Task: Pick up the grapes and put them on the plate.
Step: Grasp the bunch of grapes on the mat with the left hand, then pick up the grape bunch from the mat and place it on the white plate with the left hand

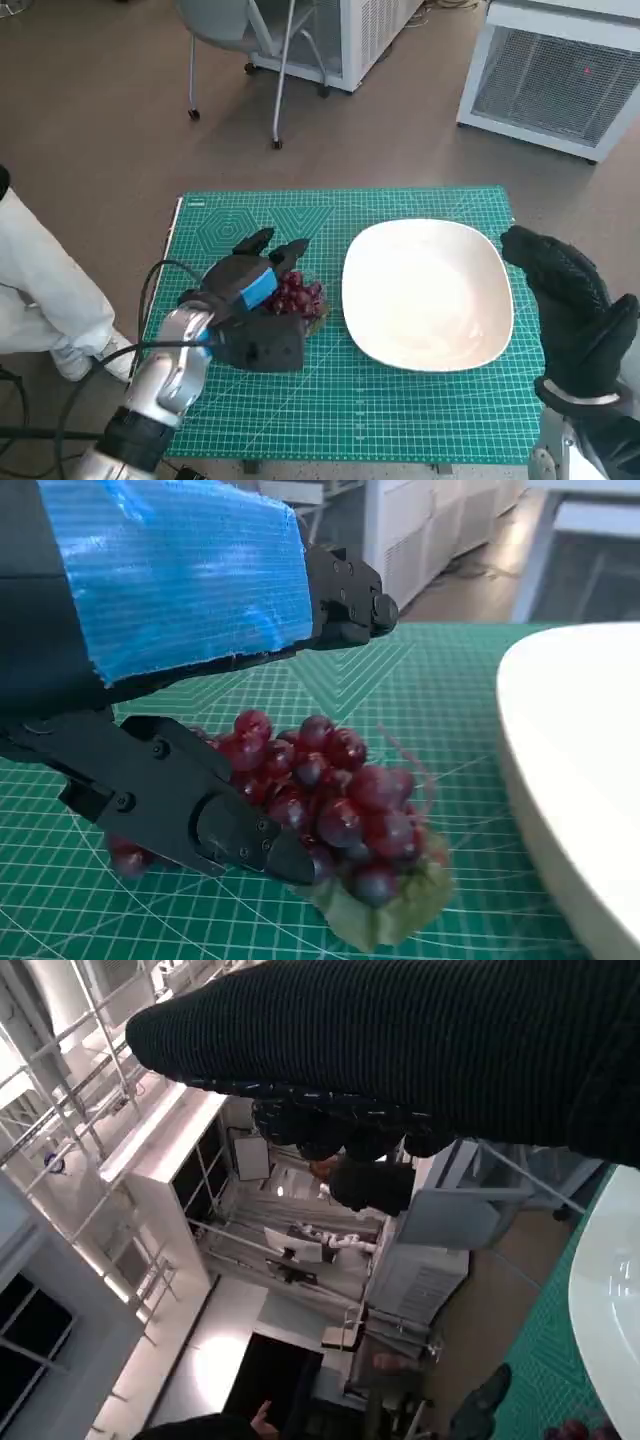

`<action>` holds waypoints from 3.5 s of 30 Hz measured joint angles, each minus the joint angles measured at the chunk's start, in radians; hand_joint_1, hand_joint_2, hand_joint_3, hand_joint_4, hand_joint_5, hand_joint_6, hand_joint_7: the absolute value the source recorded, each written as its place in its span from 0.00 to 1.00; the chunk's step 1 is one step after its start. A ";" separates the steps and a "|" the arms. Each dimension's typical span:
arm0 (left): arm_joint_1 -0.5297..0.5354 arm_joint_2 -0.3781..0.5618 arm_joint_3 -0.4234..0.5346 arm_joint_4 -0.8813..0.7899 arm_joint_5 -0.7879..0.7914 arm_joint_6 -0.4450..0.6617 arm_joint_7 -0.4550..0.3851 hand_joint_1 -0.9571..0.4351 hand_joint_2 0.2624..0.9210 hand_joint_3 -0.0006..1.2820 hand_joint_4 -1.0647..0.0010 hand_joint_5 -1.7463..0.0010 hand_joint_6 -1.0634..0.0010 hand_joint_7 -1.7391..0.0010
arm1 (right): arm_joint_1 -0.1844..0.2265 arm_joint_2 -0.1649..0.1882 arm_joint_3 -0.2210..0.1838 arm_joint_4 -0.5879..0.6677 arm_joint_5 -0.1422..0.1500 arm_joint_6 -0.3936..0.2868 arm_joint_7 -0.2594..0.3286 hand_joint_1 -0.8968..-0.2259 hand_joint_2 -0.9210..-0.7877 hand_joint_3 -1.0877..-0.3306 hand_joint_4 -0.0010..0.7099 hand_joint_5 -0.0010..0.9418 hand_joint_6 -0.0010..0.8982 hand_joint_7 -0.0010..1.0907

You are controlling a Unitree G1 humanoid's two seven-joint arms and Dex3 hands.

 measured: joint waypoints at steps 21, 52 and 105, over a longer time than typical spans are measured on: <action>-0.135 -0.076 -0.080 0.274 0.012 0.098 0.026 0.55 0.75 0.01 0.91 0.99 0.75 0.99 | 0.004 0.000 -0.001 -0.007 0.003 0.005 0.001 0.59 0.00 0.70 0.67 0.00 0.18 0.57; -0.217 -0.106 -0.126 0.455 -0.020 0.071 0.046 0.58 0.79 0.00 0.81 1.00 0.69 0.99 | 0.004 0.000 -0.003 -0.011 0.004 0.014 0.003 0.60 0.00 0.70 0.67 0.00 0.18 0.57; -0.244 -0.095 -0.209 0.553 0.029 -0.038 0.243 0.69 1.00 0.17 0.59 0.08 0.45 0.41 | -0.015 0.000 -0.009 0.012 0.005 0.010 0.021 0.59 0.00 0.71 0.66 0.00 0.20 0.55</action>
